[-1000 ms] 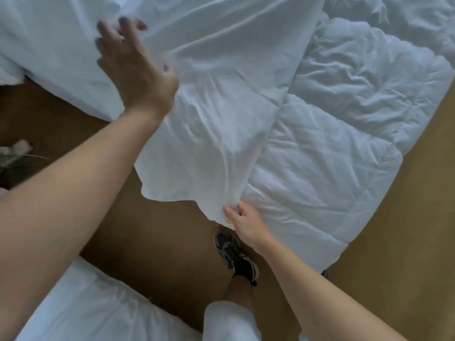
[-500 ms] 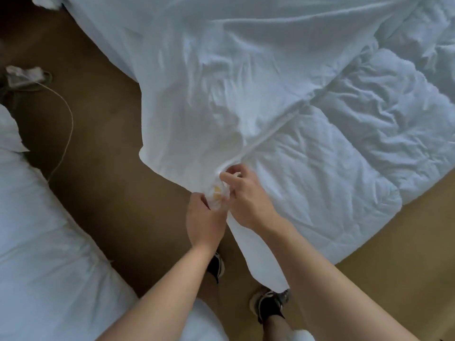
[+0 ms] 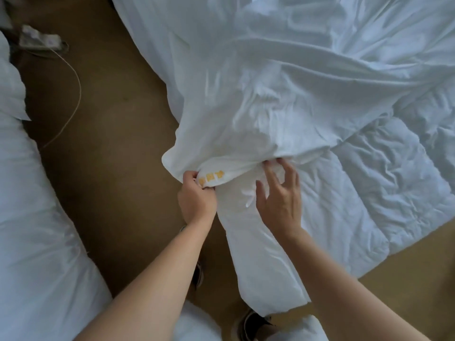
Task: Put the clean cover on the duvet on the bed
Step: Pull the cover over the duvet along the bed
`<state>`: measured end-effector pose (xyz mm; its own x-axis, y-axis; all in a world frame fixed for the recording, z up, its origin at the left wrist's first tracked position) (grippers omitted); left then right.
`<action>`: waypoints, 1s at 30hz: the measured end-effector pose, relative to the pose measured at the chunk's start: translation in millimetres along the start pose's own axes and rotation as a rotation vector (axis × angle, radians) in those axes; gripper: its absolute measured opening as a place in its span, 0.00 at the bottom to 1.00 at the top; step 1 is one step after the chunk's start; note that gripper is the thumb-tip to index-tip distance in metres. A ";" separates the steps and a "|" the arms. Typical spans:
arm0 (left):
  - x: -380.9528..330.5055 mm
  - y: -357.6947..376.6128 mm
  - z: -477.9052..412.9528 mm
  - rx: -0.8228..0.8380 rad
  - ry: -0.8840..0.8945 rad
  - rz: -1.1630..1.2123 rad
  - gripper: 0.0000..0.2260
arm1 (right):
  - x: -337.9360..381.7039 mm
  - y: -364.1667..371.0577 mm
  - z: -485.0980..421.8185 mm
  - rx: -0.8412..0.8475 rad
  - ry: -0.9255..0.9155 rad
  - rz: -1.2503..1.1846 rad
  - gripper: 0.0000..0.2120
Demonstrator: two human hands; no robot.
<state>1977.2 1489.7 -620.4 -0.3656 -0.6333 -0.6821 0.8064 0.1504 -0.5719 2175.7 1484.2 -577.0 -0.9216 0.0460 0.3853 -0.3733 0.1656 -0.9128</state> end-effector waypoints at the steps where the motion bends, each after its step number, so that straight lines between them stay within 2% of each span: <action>1: 0.3 -5.0 -2.9 0.015 0.032 -0.036 0.06 | -7.8 0.4 -4.8 -0.038 0.148 -0.055 0.22; 3: 4.7 -12.3 -6.5 0.028 0.095 -0.103 0.04 | -28.5 12.6 -14.2 0.017 0.505 -0.278 0.20; 5: 8.1 -14.5 -5.6 0.034 0.158 -0.172 0.06 | -42.3 34.2 -19.9 0.079 0.940 -0.698 0.13; 6: 8.2 -13.8 -3.1 0.039 0.186 -0.205 0.08 | -46.0 43.1 -22.3 0.054 1.097 -0.838 0.12; 8: 5.5 -9.4 3.5 0.046 0.238 -0.248 0.13 | -46.0 47.3 -34.5 -0.020 1.183 -0.917 0.13; 10: 0.7 -4.4 8.8 0.032 0.257 -0.244 0.19 | -41.7 39.6 -49.7 -0.096 1.081 -0.893 0.15; 12: -5.5 -0.8 12.4 0.028 0.235 -0.242 0.28 | -33.6 23.8 -67.1 -0.114 0.827 -0.892 0.16; 14: -15.6 0.3 13.0 -0.012 0.226 -0.270 0.32 | -21.2 3.3 -92.5 -0.054 0.527 -0.773 0.15; 16: -34.0 1.7 12.5 -0.119 0.309 -0.368 0.35 | -5.6 -7.4 -126.3 0.090 0.287 -0.645 0.14; 18: -60.7 8.3 11.5 -0.180 0.429 -0.401 0.36 | 16.5 -10.7 -158.9 0.281 0.015 -0.538 0.07; 20: -82.5 22.8 5.1 -0.141 0.466 -0.387 0.31 | 36.4 -3.2 -180.4 0.470 -0.246 -0.370 0.07; 21: -88.3 30.9 -2.0 -0.091 0.422 -0.385 0.29 | 41.3 4.3 -186.4 0.556 -0.335 -0.254 0.08; 23: -89.9 41.6 -21.0 0.005 0.290 -0.310 0.22 | 42.8 18.3 -193.8 0.649 -0.438 -0.100 0.13; 25: -89.4 41.4 -37.7 0.030 0.214 -0.163 0.11 | 36.4 25.1 -202.5 0.627 -0.397 -0.089 0.16; 27: -90.7 33.7 -51.9 -0.039 0.242 -0.152 0.05 | 29.0 32.0 -209.5 0.515 -0.325 -0.083 0.13; 28: -91.9 29.9 -57.9 -0.060 0.269 -0.170 0.04 | 27.6 36.5 -208.9 0.475 -0.306 -0.059 0.15; 30: -93.0 24.7 -67.0 -0.042 0.279 -0.211 0.03 | 25.1 50.7 -199.7 0.498 -0.273 0.001 0.24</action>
<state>2000.0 1603.1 -601.6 -0.6399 -0.4230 -0.6415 0.6815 0.0732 -0.7281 2154.8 1690.5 -586.6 -0.8911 -0.2213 0.3962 -0.3166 -0.3221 -0.8922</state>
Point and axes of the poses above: each hand's wrist, its own z-axis away from the middle knuckle, its own y-axis out of the palm, x = y × z, the point moved 5 cm from there along -z, towards the middle knuckle, and after that the axes turned 1 degree about y, right-handed, at the moved point
